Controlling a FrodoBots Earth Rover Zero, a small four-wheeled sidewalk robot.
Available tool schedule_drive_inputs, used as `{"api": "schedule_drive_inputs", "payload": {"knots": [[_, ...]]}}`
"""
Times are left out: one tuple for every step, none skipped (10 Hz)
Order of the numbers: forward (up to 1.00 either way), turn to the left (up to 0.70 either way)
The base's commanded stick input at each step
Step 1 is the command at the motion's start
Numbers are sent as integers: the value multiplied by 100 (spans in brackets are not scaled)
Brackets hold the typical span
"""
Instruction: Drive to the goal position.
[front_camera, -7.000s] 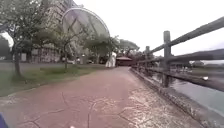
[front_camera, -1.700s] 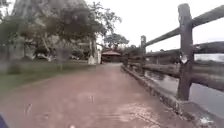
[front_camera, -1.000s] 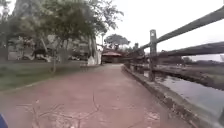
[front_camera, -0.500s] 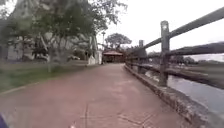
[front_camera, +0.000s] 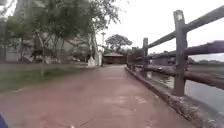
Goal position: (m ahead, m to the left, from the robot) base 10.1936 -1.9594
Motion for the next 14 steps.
{"api": "schedule_drive_inputs", "payload": {"knots": [[100,0],[100,0],[100,0],[100,0],[100,0],[100,0],[100,0],[100,0],[100,0],[100,0],[100,5],[100,9],[100,8],[100,12]]}}
